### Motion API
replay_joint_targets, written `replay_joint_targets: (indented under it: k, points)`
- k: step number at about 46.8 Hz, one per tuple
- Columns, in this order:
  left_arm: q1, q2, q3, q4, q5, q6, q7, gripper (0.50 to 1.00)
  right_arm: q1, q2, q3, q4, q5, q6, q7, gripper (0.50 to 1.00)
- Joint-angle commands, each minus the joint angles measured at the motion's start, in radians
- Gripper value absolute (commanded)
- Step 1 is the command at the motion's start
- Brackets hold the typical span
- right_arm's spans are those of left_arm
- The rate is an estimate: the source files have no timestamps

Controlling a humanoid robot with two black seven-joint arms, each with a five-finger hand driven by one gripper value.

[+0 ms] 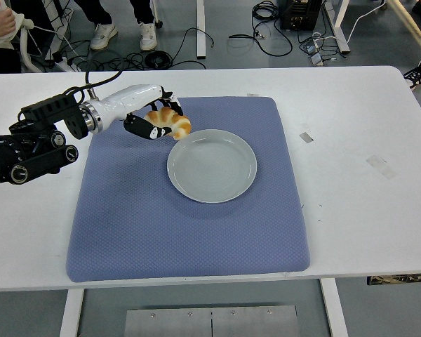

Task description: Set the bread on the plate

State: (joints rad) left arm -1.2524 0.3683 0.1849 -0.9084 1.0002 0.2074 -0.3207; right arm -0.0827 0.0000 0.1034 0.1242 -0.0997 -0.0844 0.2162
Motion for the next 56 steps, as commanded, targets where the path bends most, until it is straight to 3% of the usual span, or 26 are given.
replay_joint_targets:
  k: [1, 17, 56]
  points:
    - [-0.025, -0.019, 0.042, 0.000, -0.002, 0.000, 0.005, 0.500, 0.000, 0.000, -0.001, 0.000, 0.000, 0.000, 0.000, 1.000]
    - [-0.041, -0.081, 0.064, -0.021, -0.014, 0.000, 0.054, 0.500, 0.000, 0.000, -0.001, 0.000, 0.000, 0.000, 0.000, 1.000]
    - [-0.033, -0.146, 0.081, -0.069, -0.011, 0.009, 0.054, 0.500, 0.000, 0.000, -0.001, 0.000, 0.000, 0.000, 0.000, 1.000]
